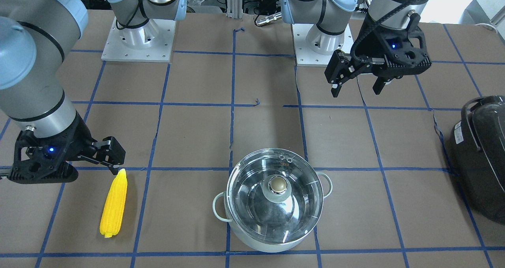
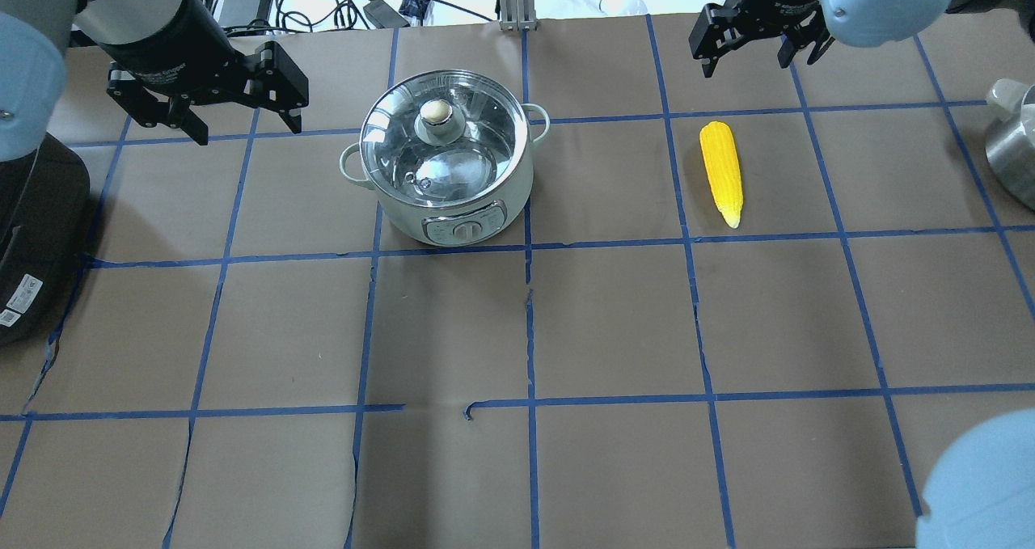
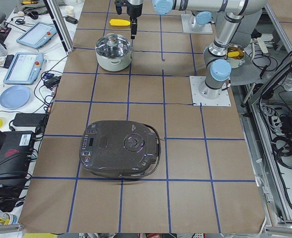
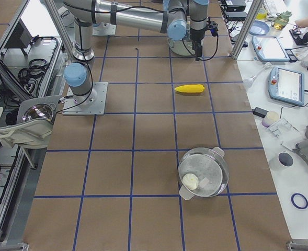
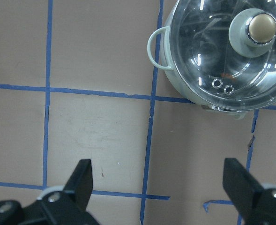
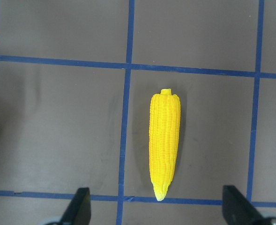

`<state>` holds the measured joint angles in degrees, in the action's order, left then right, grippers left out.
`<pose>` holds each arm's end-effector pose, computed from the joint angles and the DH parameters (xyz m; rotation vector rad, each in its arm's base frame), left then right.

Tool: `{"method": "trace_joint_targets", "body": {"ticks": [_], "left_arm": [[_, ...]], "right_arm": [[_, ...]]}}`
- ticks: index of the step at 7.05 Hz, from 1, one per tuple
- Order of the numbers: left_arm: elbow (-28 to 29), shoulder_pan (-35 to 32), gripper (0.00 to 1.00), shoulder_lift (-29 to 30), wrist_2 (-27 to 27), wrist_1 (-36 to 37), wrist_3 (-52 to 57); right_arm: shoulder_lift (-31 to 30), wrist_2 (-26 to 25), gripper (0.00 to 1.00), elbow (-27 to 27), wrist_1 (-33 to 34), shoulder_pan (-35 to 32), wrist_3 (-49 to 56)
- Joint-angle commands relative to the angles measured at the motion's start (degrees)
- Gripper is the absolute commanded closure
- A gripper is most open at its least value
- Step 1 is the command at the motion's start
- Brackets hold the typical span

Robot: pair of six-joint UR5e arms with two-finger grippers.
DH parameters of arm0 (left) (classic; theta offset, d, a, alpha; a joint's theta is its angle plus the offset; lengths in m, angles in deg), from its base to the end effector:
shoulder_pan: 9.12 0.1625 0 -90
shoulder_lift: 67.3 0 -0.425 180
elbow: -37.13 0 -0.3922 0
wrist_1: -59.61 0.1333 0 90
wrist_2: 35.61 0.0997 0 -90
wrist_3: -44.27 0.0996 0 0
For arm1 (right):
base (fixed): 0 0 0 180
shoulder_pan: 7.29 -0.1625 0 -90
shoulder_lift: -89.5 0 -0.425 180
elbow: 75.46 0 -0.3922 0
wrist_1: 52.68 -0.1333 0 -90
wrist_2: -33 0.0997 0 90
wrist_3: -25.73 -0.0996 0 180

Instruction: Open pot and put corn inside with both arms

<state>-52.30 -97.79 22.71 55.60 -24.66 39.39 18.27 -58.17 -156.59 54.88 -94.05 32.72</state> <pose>-0.1195 -0.5052 0.5033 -0.1708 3.1145 -0.1723 0.0952 -0.6416 0.4121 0.0994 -3.1011 0.2041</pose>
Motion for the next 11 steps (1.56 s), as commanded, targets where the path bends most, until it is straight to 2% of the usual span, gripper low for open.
{"method": "trace_joint_targets", "body": {"ticks": [1, 2, 3, 4, 5, 7, 10, 11], "left_arm": [[0.0, 0.0, 0.0, 7.0, 0.0, 3.6, 0.4], [0.7, -0.1, 0.0, 12.6, -0.1, 10.6, 0.0], [5.5, -0.2, 0.0, 17.7, -0.5, 10.4, -0.7], [11.4, -1.6, 0.0, 21.9, -1.0, 6.6, -6.6], [15.7, -4.7, 0.0, 24.9, -1.1, 4.8, -9.3], [18.8, -9.0, 0.0, 28.8, -2.0, 7.6, -12.2], [18.4, -10.7, 0.0, 30.0, -1.9, 7.2, -11.5], [18.1, -11.3, 0.0, 30.0, -1.8, 6.8, -12.0]], "right_arm": [[3.9, 0.0, 0.0, -0.3, 2.6, 1.8, 0.6], [6.6, -0.2, 0.0, -3.0, 8.0, 2.0, 0.6], [7.7, 0.0, 0.0, -7.6, 15.3, 2.0, 0.5], [8.0, -0.2, 0.0, -10.1, 18.8, 2.1, 0.6], [10.0, -0.2, 0.0, -10.4, 20.1, 2.3, 0.4], [12.1, 0.5, 0.0, -10.5, 22.3, 3.7, 0.7], [14.1, 0.7, 0.0, -10.5, 23.5, 4.2, 4.9], [14.3, 2.3, 0.0, -10.5, 23.5, 4.2, 4.9]]}}
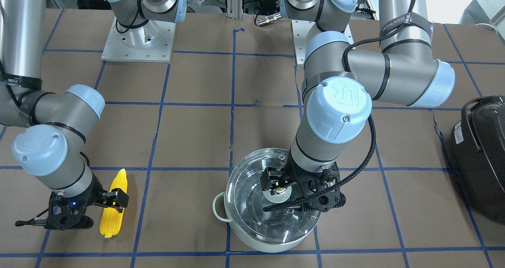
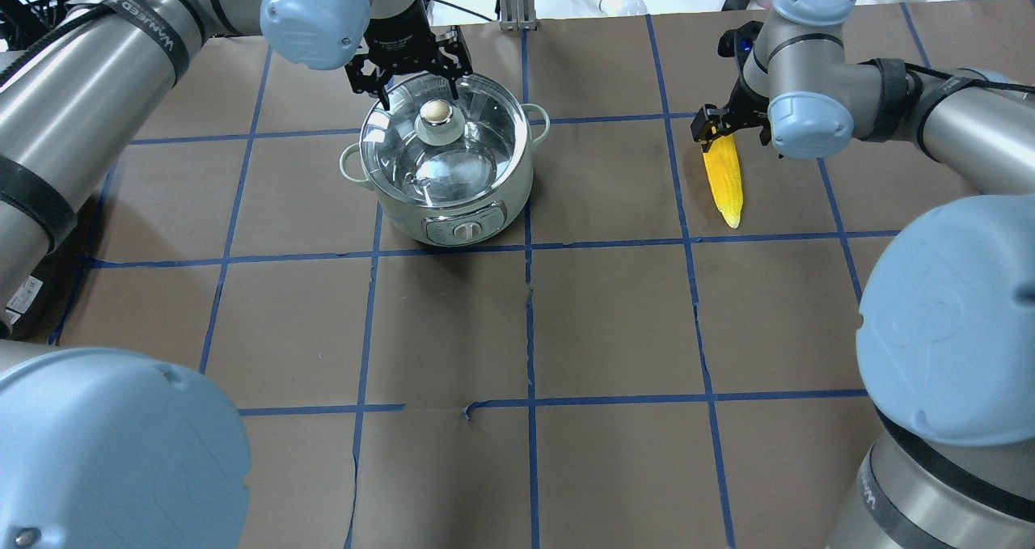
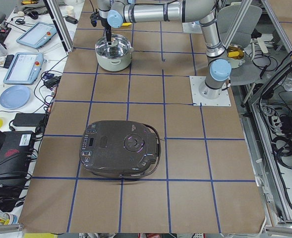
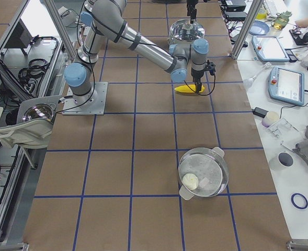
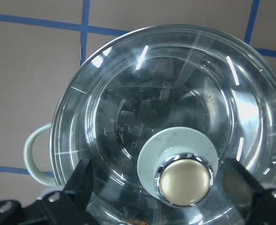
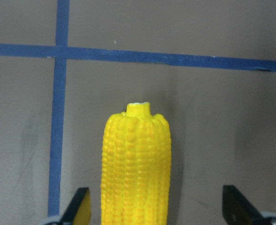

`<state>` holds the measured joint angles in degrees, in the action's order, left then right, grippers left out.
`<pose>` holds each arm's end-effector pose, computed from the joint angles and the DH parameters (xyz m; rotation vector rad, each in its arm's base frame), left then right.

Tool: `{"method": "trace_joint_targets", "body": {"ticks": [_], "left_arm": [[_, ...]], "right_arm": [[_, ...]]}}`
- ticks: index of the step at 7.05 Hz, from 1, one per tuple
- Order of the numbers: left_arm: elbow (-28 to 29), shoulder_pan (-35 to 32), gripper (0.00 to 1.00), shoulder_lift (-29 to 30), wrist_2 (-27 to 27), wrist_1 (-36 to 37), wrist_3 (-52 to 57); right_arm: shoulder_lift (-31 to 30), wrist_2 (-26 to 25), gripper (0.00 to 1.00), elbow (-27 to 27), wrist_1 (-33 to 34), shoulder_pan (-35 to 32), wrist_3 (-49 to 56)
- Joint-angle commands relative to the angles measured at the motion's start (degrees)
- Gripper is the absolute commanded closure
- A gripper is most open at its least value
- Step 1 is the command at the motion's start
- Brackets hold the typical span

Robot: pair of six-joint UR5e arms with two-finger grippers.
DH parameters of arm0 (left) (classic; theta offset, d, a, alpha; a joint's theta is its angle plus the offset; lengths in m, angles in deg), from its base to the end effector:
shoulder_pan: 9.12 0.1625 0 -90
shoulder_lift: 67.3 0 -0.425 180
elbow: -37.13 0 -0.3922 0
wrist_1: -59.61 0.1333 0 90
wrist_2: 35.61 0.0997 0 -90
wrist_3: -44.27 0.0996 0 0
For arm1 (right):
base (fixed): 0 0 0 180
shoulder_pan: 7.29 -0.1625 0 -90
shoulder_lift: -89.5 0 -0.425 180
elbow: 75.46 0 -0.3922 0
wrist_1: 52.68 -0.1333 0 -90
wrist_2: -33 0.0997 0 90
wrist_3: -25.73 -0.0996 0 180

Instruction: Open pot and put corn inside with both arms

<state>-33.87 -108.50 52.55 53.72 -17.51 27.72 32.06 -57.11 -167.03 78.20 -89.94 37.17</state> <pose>-0.2467 -0.6686 0.3613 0.1949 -3.1158 0.0498 0.0471 -0.6757 0.2135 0.1110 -3.1133 0.1808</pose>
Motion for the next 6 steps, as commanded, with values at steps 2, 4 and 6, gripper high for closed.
{"method": "trace_joint_targets", "body": {"ticks": [2, 4, 6], "left_arm": [[-0.5, -1.3, 0.03, 0.4, 0.1, -0.1, -0.1], [-1.6, -1.4, 0.17, 0.4, 0.3, 0.4, 0.2], [-1.6, -1.5, 0.39, 0.3, 0.2, 0.3, 0.2]], "right_arm": [[1.3, 2.1, 0.0, 0.2, 0.6, 0.1, 0.5], [2.1, 1.8, 0.0, -0.1, 1.0, 0.1, 0.4], [2.6, 1.4, 0.09, -0.4, 1.0, 0.1, -0.2]]}}
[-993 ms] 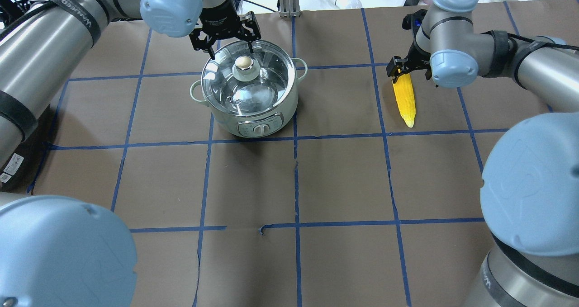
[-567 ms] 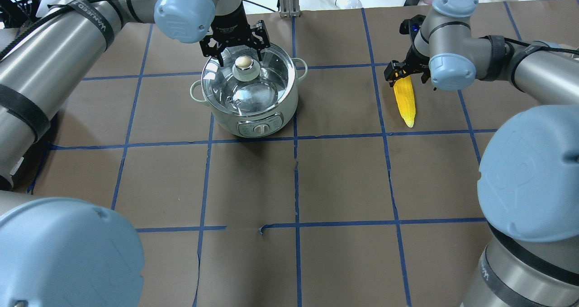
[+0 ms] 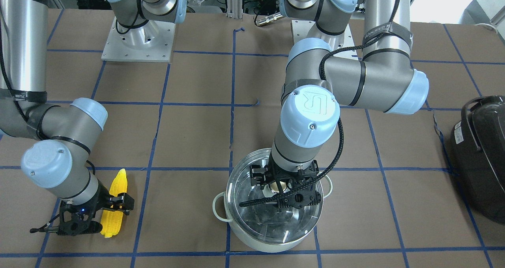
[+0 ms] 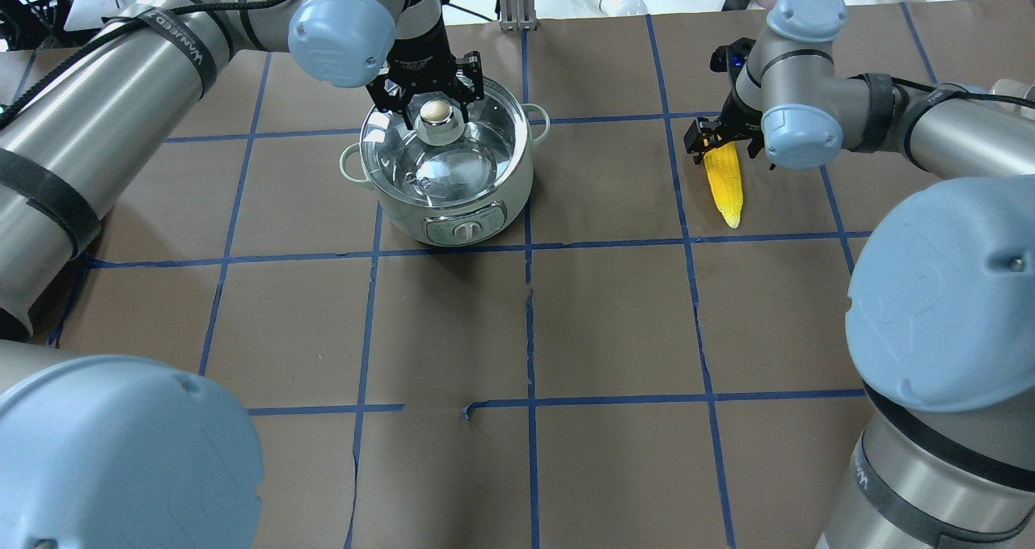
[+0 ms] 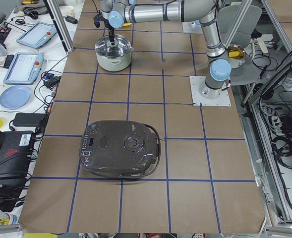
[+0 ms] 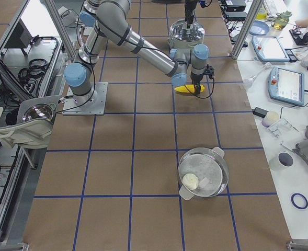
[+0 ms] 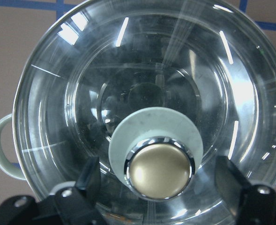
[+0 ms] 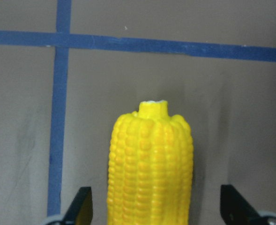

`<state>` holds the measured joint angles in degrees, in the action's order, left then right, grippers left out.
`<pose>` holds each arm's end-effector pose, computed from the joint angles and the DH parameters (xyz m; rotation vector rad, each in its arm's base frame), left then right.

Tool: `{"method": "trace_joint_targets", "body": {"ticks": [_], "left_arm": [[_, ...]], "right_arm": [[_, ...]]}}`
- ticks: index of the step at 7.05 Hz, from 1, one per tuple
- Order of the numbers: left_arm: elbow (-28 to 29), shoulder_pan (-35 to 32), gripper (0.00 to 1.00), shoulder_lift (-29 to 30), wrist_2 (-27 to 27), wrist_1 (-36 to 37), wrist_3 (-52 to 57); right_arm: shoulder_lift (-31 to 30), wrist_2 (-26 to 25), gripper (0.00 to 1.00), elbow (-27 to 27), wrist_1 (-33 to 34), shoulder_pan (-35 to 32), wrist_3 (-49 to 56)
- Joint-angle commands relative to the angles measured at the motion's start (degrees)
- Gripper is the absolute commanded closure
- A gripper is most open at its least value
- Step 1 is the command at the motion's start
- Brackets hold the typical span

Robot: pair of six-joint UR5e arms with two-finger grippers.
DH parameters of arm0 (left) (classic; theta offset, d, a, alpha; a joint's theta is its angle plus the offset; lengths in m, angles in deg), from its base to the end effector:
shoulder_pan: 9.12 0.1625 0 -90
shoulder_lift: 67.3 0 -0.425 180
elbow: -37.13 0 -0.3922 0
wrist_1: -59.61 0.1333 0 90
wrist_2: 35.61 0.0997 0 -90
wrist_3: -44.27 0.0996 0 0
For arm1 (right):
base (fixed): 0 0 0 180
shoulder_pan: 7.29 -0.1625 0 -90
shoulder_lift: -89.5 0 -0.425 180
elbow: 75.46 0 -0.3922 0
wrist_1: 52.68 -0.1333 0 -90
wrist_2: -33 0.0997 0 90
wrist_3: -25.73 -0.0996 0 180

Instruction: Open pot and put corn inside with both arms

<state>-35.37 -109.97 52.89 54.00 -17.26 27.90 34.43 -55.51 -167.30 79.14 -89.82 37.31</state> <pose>-0.2627 -0.6591 0.3449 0.1508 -3.1295 0.0092 0.0482 -0.6776 0.1858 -0.1139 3.1252 -0.1427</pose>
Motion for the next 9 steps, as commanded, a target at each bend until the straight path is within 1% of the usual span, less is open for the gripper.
{"method": "trace_joint_targets", "body": {"ticks": [1, 2, 3, 4, 5, 6, 7, 8, 9], "left_arm": [[0.0, 0.0, 0.62, 0.0, 0.0, 0.1, 0.0], [0.3, 0.0, 0.74, 0.0, 0.0, 0.1, 0.0], [0.3, 0.0, 0.9, -0.1, 0.4, 0.0, 0.0], [1.0, 0.0, 1.0, -0.4, 1.2, 0.0, 0.1], [2.6, 0.4, 1.0, -0.6, 5.5, -0.7, 2.9], [3.9, 2.5, 1.0, -0.8, 5.9, -3.3, 4.1], [4.3, 7.6, 1.0, -1.5, 5.4, -6.9, 5.5], [3.8, 11.5, 1.0, -2.0, 5.8, -7.4, 13.4], [3.3, 15.0, 1.0, -1.8, 5.9, -8.3, 20.1]], "right_arm": [[0.2, -0.3, 0.16, 0.2, -0.1, 0.0, -0.5], [0.2, -0.3, 0.22, 0.3, -0.1, 0.0, -1.9], [0.2, -0.3, 0.33, 0.3, -0.1, 0.0, -2.5], [-0.2, -0.3, 0.36, 0.5, -0.2, 0.0, -2.5], [-0.3, -0.3, 0.44, 0.5, -0.2, 0.0, -2.5], [-0.4, -0.3, 0.49, 0.6, -0.2, 0.0, -2.6], [-0.7, -0.3, 0.52, 0.8, -0.2, 0.0, -2.7], [-1.4, -0.3, 0.59, 1.3, -0.7, 0.0, -2.7], [-3.4, -1.0, 0.6, 1.3, -1.0, -0.2, -2.7]]}}
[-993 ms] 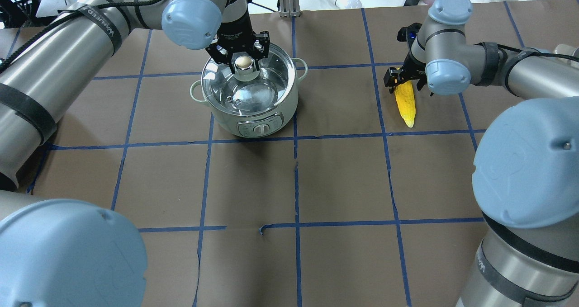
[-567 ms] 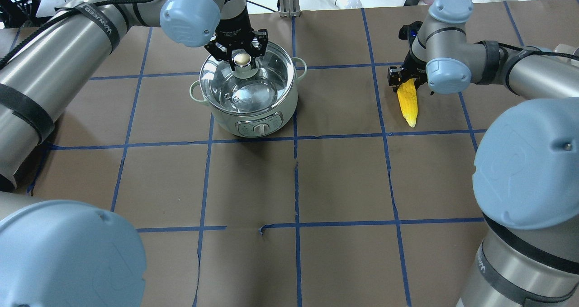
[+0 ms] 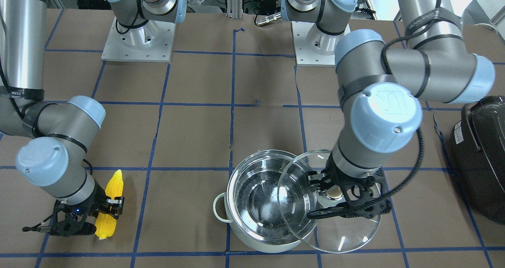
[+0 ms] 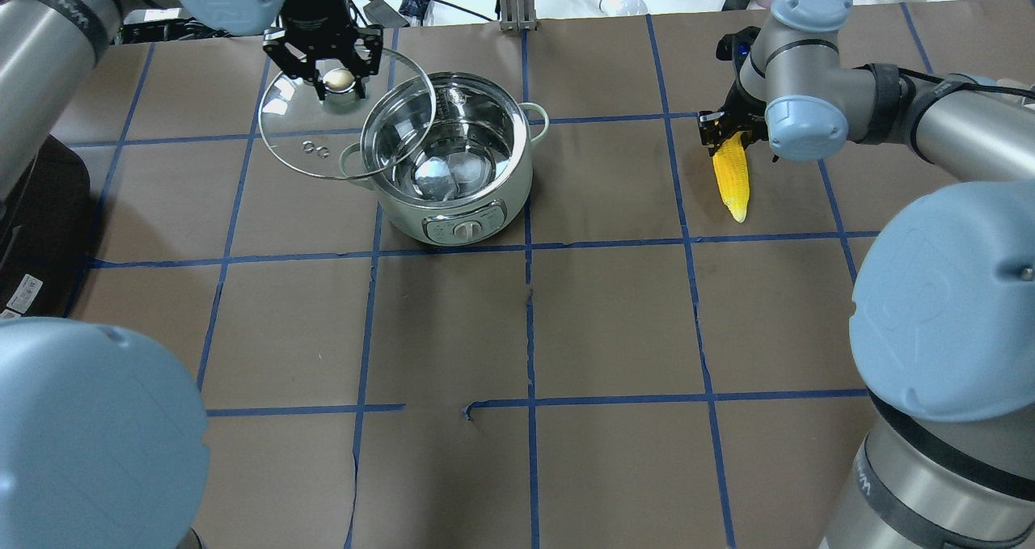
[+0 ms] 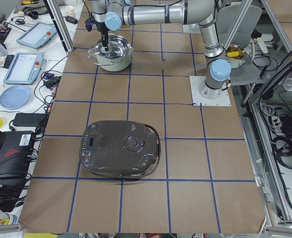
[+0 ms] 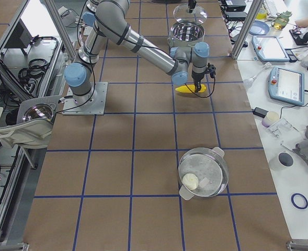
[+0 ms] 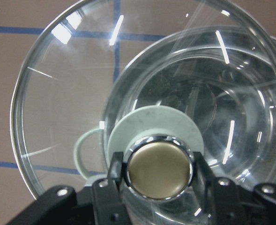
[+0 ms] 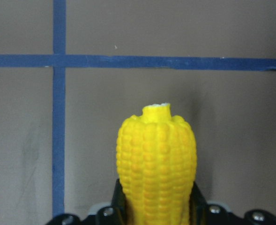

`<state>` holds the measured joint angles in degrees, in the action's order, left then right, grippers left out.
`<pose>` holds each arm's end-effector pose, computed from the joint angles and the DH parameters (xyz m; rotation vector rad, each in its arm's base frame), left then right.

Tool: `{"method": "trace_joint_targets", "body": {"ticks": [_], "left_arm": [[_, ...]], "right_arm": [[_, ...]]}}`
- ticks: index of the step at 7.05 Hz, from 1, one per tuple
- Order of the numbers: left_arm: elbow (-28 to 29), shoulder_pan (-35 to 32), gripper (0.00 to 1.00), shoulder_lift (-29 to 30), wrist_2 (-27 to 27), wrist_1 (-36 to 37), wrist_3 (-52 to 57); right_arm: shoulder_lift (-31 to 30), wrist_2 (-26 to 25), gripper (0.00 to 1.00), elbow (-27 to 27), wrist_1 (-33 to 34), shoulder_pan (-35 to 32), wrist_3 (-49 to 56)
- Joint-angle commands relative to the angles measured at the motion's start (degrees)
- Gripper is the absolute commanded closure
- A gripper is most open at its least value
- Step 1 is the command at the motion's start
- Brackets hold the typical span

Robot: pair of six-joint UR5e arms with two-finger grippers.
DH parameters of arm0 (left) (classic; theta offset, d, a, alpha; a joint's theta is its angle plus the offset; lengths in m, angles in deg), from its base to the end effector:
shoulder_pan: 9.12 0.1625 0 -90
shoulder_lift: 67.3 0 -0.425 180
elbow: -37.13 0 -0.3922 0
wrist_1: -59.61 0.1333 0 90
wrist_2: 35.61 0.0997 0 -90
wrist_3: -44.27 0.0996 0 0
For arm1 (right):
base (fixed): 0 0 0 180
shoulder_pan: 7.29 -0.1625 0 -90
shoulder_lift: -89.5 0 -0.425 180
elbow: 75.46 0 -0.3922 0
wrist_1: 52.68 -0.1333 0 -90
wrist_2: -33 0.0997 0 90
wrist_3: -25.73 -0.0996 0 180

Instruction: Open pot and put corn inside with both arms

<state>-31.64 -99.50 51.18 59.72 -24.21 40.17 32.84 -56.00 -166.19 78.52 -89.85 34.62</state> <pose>-0.1286 -0.6887 0.3856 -0.0976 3.0463 0.0229 0.0472 -0.6816 0.2114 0.0414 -3.1347 0.1972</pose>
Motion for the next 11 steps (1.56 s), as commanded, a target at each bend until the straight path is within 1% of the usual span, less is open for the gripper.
{"method": "trace_joint_targets", "body": {"ticks": [1, 2, 3, 4, 5, 6, 7, 9, 10, 11], "left_arm": [[-0.8, 8.2, 1.0, 0.3, 0.2, -1.7, 14.5], [-2.9, 11.3, 1.0, 0.2, 0.2, -0.8, 22.9], [-6.7, 15.3, 1.0, -0.2, 0.2, 2.6, 31.8], [-12.2, 19.1, 1.0, -0.4, 0.2, 11.8, 37.2], [-16.7, 20.1, 1.0, -1.0, 0.0, 14.6, 38.2], [-21.4, 22.2, 1.0, -2.1, -0.1, 17.2, 42.3], [-26.1, 23.9, 1.0, -3.7, -0.3, 24.2, 42.8], [-31.9, 23.8, 1.0, -7.1, -1.6, 25.5, 41.1], [-33.9, 23.7, 1.0, -8.5, -3.6, 26.0, 36.8], [-34.7, 23.3, 1.0, -8.9, -3.7, 27.4, 36.5]], "right_arm": [[-3.5, -0.9, 0.61, 0.4, -1.2, -0.5, 0.4], [-5.1, -0.9, 0.61, 2.3, -5.5, -1.0, 0.7], [-5.9, -1.0, 0.65, 8.7, -14.0, -3.8, -0.2], [-5.7, -2.7, 0.67, 14.7, -21.5, -6.9, -3.6], [-5.7, -2.8, 0.67, 18.0, -24.0, -10.5, -7.1], [-5.5, -2.8, 0.72, 19.6, -24.1, -15.2, -13.5], [-3.6, -2.7, 0.72, 22.5, -24.1, -19.0, -19.4], [2.4, -2.1, 0.72, 31.4, -24.1, -26.1, -31.3], [4.7, -2.0, 0.72, 34.5, -24.0, -27.8, -34.6], [5.9, -2.0, 0.73, 36.0, -23.9, -29.1, -35.8]]}}
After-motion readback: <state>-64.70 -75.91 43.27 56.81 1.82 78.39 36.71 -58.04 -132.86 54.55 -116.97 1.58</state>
